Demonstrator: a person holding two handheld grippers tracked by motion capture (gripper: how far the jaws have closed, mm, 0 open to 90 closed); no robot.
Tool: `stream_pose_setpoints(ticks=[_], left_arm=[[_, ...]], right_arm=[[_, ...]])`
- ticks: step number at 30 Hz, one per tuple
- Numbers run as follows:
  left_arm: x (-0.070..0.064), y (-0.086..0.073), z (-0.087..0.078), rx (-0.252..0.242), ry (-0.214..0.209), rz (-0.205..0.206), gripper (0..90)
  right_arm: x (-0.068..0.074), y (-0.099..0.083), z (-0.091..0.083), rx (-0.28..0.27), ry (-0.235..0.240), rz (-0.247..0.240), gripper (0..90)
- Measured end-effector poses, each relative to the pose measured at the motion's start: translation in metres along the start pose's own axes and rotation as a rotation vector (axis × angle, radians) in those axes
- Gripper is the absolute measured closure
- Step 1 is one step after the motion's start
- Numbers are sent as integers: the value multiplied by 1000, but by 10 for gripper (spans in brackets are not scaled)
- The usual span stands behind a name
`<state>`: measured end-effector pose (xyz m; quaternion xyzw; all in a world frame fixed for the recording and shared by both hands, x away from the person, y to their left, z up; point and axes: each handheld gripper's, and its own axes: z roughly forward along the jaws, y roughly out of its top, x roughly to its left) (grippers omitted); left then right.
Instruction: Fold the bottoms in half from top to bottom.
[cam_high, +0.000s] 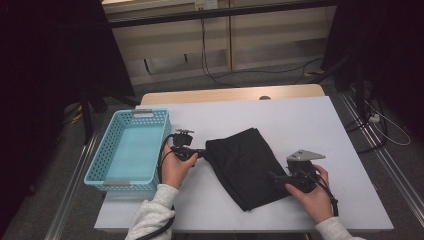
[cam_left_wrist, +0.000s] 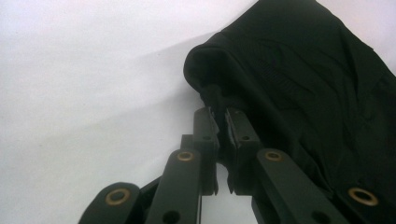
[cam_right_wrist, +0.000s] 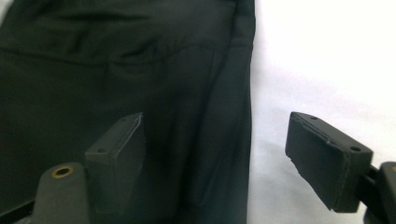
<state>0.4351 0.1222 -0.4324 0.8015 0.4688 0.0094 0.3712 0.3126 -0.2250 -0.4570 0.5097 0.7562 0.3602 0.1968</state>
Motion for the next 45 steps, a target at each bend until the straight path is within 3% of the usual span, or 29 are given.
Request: stream_pose_setpoints(ticks=[2,7,11,20,32,37,45], left_arm=[[1,0,0,2,-1,-1,841],[1,1,2,6,4,-5,843],[2,1,2,13,-3,-6,840],[2,1,4,16,-9,-13,826],[3,2,2,6,-18,-19,815],[0,1,5,13,-25,-9,817],[0,1,4,13,-27,-5,810]], right_arm=[[-1,-3,3,28,18,14,187],[2,-8,4,6,5,20,198],[4,-9,2,-5,7,27,283],[8,-10,2,-4,-14,48,322],[12,-9,2,-14,6,55,538],[14,-9,3,-16,63,64,759],[18,-9,3,-32,55,38,788]])
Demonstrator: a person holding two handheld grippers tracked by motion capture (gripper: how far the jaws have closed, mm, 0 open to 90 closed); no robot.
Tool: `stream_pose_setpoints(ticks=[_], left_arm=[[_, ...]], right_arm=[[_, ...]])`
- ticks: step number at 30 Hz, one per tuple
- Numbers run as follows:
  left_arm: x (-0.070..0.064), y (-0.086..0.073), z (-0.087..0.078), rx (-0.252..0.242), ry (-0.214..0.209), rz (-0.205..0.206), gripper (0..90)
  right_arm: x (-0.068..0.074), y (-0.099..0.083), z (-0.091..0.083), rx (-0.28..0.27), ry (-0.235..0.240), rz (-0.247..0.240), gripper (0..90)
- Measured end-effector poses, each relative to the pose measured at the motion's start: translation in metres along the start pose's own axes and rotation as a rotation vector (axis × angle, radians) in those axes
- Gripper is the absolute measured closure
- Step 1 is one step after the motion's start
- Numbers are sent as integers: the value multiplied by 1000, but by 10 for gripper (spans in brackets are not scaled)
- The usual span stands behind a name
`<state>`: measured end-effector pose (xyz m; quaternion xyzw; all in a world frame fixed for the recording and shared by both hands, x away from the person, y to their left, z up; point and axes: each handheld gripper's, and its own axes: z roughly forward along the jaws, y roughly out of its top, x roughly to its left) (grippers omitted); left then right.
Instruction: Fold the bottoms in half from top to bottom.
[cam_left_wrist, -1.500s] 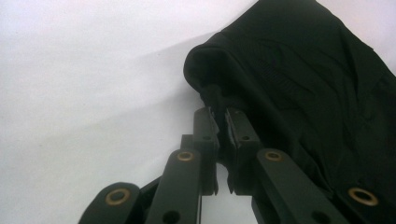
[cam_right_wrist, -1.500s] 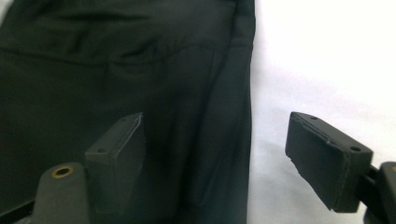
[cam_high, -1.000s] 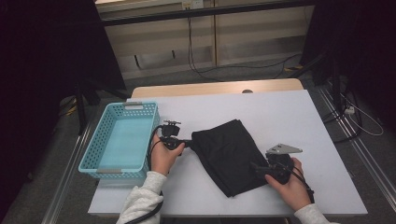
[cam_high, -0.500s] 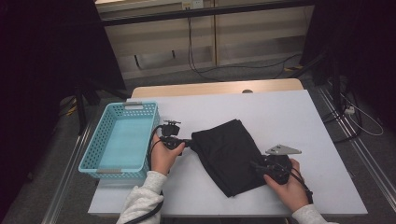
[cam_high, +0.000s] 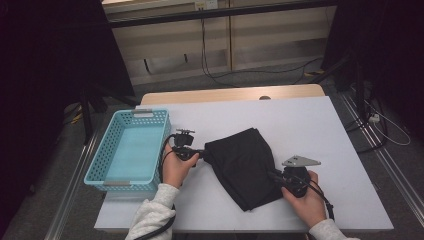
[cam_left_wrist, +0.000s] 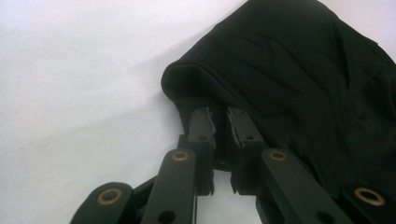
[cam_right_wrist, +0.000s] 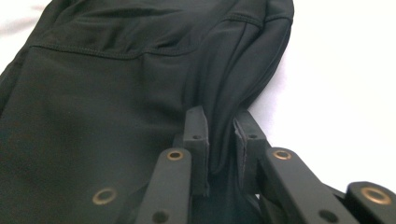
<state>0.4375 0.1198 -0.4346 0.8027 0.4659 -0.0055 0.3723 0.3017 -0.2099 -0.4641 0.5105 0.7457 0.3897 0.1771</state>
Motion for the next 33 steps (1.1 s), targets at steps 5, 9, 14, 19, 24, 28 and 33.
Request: stream_pose_setpoints(ticks=[5,9,14,19,24,28,33], left_arm=[[0,0,-1,-9,13,-7,694],[2,2,-6,-11,37,-25,570],[-3,6,-7,-44,39,-41,380],[-6,9,5,-14,77,-18,339],[-9,11,19,-22,116,13,259],[-10,8,30,-3,164,56,212],[-16,6,33,-9,201,101,206]], right_arm=[[-5,1,-1,-7,37,53,795],[-4,1,-1,-3,36,35,794],[-1,2,0,-2,30,5,794],[-1,2,0,0,34,8,793],[2,3,1,1,36,-15,793],[2,3,1,1,40,-18,793],[1,2,1,0,47,-14,792]])
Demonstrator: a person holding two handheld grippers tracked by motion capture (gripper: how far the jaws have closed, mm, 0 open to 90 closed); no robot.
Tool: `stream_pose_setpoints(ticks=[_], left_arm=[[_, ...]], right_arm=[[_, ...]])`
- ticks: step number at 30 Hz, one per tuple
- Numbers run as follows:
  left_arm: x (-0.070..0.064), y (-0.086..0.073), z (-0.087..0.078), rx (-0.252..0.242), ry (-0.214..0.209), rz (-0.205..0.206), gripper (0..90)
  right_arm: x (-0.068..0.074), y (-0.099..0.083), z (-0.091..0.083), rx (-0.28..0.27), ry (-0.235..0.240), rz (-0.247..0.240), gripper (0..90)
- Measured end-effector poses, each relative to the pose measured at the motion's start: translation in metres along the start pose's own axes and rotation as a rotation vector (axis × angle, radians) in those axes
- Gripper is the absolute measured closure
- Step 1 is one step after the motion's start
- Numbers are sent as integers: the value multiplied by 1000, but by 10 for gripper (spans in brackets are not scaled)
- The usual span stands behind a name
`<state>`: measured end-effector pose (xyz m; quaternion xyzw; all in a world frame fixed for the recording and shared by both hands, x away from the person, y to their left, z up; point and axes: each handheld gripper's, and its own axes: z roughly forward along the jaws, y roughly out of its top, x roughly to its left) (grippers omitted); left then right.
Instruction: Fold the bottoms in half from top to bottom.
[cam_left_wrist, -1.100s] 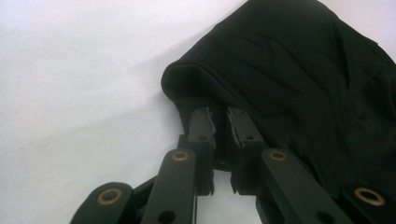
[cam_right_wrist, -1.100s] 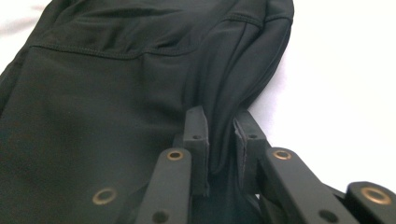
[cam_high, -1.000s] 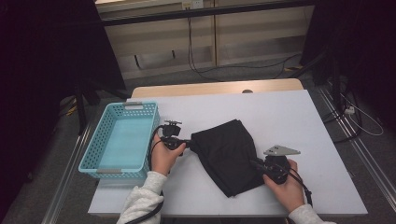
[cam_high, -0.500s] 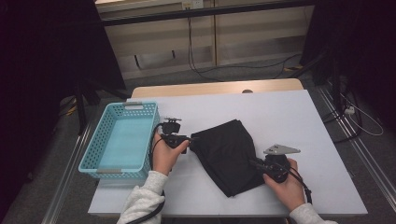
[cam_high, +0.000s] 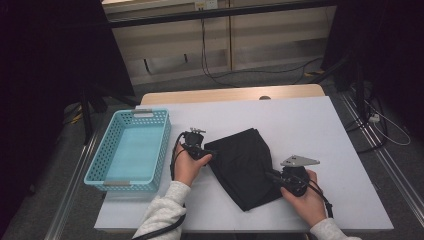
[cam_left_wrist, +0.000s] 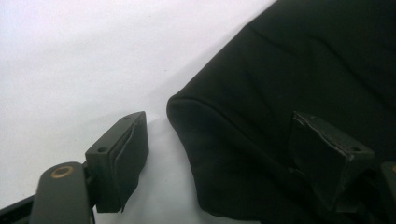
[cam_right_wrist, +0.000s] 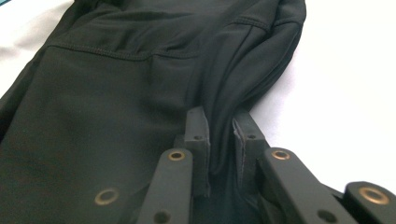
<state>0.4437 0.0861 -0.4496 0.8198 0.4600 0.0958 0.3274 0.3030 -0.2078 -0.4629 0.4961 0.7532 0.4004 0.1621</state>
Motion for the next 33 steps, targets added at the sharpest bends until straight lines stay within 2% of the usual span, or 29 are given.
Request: stream_pose_setpoints(ticks=[3,5,6,8,10,12,13,14,15,17,19,20,27,33], left_arm=[[-5,-2,1,7,34,45,202],[-7,-2,2,14,48,56,196],[-8,-1,0,25,41,53,218],[-9,1,-3,54,18,39,339],[-8,2,-4,71,17,35,379],[-9,5,-4,89,24,21,415],[-9,8,-5,110,15,6,460],[-9,9,-6,125,-9,-3,556],[-9,11,-5,139,-20,-31,636],[-8,15,-5,176,-39,-57,694],[-6,19,-3,205,-69,-107,762],[-5,20,-3,214,-75,-109,785],[-6,31,-3,285,-59,-97,815],[-1,40,-6,336,-65,-123,819]], right_arm=[[0,0,0,0,0,-4,792],[0,0,0,1,0,-4,792],[0,0,0,1,0,-4,792],[1,0,0,1,1,-4,791],[1,0,1,3,3,-1,792],[2,1,1,3,4,-1,792],[3,1,1,4,1,-4,792],[4,1,1,5,1,-8,792],[5,1,1,6,2,-8,792],[6,1,1,7,1,-14,791],[5,1,2,5,5,-7,791],[4,1,2,4,8,-2,791],[4,1,0,-3,11,4,794],[6,3,0,-7,-1,-2,797]])
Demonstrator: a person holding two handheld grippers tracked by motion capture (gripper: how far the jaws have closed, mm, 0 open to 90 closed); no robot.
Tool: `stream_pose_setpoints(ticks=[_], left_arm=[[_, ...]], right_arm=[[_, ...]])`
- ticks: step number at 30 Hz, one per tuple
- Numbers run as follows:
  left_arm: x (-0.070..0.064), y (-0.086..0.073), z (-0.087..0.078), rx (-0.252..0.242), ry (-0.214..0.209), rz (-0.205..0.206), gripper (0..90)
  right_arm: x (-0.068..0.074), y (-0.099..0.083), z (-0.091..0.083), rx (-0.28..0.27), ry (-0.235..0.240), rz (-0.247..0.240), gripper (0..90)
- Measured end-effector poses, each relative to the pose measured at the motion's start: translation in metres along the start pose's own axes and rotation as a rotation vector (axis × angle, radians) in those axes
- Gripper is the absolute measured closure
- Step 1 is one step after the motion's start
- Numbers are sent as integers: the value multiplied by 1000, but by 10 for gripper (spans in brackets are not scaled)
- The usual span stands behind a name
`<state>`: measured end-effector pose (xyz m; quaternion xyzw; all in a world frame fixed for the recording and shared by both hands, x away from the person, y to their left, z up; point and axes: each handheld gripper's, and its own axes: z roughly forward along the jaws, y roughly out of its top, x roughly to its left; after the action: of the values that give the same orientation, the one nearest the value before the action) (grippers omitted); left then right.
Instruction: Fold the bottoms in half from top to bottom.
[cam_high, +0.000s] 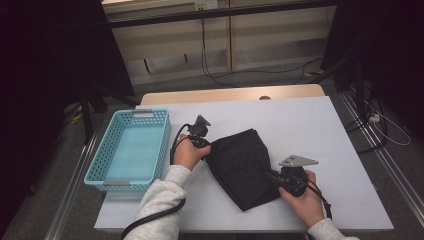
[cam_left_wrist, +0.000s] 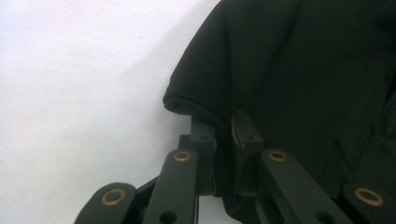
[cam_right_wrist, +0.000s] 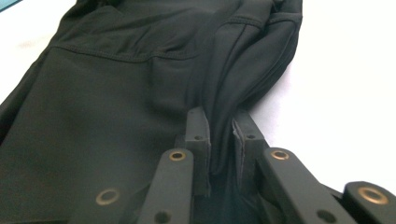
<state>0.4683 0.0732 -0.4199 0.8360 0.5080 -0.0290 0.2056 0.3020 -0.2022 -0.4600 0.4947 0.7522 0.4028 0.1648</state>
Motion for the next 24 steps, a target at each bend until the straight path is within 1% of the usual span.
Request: stream_pose_setpoints(ticks=[3,6,11,13,15,16,22,24], left_arm=[[2,2,-2,29,3,-14,820],[1,5,-6,53,14,-8,820],[-1,9,-13,93,26,-13,821],[-1,11,-16,97,34,-11,821],[-3,13,-20,116,42,-4,821],[-3,14,-23,117,43,-1,821],[-2,19,-34,141,53,-9,821],[-1,21,-38,161,67,3,821]], right_arm=[[2,2,-1,-20,-5,-5,800],[4,3,-1,-24,2,-5,800],[5,5,-1,-35,17,3,801],[6,6,-2,-42,23,-2,801],[7,6,-1,-43,24,-9,801],[8,6,-1,-48,26,-9,801],[15,10,-1,-61,42,-21,802],[17,10,-1,-63,47,-23,801]])
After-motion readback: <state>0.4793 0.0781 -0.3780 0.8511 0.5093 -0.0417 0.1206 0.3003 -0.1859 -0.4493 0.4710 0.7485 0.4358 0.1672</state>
